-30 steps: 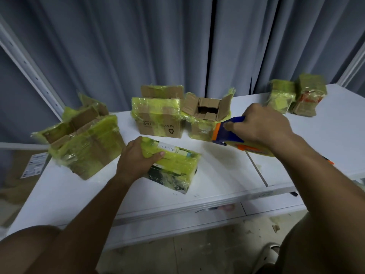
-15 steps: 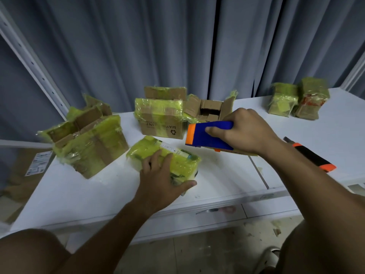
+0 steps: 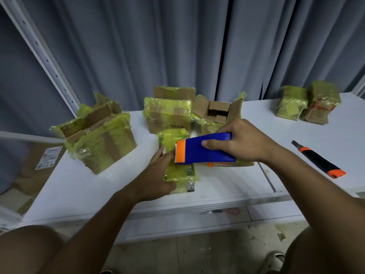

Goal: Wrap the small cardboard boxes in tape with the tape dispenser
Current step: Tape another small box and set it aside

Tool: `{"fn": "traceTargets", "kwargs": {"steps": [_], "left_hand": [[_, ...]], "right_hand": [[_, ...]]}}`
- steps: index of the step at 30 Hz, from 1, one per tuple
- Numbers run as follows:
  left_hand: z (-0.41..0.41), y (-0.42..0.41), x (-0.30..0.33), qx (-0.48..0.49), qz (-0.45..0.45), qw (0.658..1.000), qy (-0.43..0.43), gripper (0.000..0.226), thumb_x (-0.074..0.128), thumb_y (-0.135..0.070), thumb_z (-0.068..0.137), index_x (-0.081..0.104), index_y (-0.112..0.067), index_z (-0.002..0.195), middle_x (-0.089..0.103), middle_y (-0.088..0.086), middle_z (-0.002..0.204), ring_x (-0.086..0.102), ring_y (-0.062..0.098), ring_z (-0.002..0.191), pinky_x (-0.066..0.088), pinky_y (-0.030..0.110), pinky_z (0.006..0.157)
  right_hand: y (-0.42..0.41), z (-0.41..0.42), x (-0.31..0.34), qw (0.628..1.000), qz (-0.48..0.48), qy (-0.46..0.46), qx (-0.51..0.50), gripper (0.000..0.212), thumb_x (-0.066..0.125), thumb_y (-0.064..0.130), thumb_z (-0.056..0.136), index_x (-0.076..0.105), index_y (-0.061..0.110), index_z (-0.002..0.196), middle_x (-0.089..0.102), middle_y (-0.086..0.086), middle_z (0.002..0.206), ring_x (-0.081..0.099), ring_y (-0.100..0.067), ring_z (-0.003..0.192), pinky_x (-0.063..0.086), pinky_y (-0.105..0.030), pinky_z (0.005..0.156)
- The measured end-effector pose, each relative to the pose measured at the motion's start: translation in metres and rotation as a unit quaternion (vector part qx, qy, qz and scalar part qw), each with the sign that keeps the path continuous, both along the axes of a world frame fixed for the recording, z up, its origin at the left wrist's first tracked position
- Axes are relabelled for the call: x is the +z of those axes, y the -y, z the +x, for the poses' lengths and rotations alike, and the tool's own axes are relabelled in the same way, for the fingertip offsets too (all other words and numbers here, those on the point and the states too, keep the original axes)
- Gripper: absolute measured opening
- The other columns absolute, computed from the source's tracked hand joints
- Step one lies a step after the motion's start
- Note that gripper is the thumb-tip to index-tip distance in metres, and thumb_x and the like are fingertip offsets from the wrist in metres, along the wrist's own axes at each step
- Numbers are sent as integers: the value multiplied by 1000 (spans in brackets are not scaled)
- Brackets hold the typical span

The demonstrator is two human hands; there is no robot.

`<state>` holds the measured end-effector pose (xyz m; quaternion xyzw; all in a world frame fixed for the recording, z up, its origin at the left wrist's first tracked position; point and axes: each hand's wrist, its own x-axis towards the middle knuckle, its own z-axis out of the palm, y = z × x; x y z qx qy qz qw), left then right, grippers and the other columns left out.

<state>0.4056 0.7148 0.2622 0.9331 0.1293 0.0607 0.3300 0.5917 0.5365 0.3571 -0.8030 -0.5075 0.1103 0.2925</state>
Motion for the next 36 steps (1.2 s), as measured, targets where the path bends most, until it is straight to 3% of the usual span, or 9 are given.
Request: {"fn": "traceTargets", "kwargs": {"steps": [4,6,8,10,16,22,30,33,36], "left_hand": [[-3,-1,8,56,-100,990,84,49,58,-16,82,50,-37,127,33,-41,127,11,-4,142,25,9,104],[-3,-4,10,88,-130,982,102,33,59,-18,87,61,-32,117,48,-29,128,28,1,139,34,17,104],[-4,-3,10,92,-163,975,115,27,56,-26,83,68,-28,108,64,-11,118,53,10,122,48,32,96],[-6,4,15,99,-233,960,120,27,51,-27,82,70,-25,102,70,-6,102,63,10,104,53,23,80],[-9,9,20,134,-247,954,107,28,45,-16,103,68,-28,92,69,-16,77,63,2,78,50,13,66],[-11,15,22,132,-217,963,86,31,44,-9,102,67,-20,85,62,-22,60,58,-9,60,42,6,54],[-10,16,20,177,-224,957,58,35,42,-30,104,61,-24,76,63,-15,66,62,-5,64,44,7,54],[-12,16,19,157,-217,962,56,31,45,-22,103,65,-22,79,65,-13,67,62,2,68,46,10,58],[-14,14,18,131,-218,965,62,28,50,-9,100,72,-25,93,74,-5,87,70,8,87,54,15,70]], "right_hand": [[1,-4,0,999,2,-45,23,40,69,53,88,77,14,79,75,1,72,71,-14,71,56,-36,65],[2,-5,0,997,5,-68,29,41,69,53,86,77,14,83,76,2,75,72,-14,73,57,-38,68],[3,-6,1,996,7,-88,33,40,68,54,85,77,15,85,76,3,77,73,-14,74,57,-36,67],[4,-7,2,994,8,-100,34,38,69,52,86,78,16,85,77,4,77,73,-13,74,56,-33,66],[10,-6,4,990,13,-130,53,46,65,58,77,78,14,87,77,4,80,74,-13,75,54,-29,65],[14,-4,1,988,3,-134,76,46,65,56,77,77,13,86,77,3,81,74,-13,76,54,-27,66],[14,-3,0,986,1,-143,91,47,65,55,79,77,11,91,78,1,84,75,-16,80,57,-35,71],[13,-4,0,985,-1,-141,97,46,66,54,79,78,11,90,78,1,83,74,-15,78,56,-33,69],[13,-4,0,985,0,-140,99,45,65,54,79,78,12,90,77,3,82,74,-14,77,56,-31,68]]}}
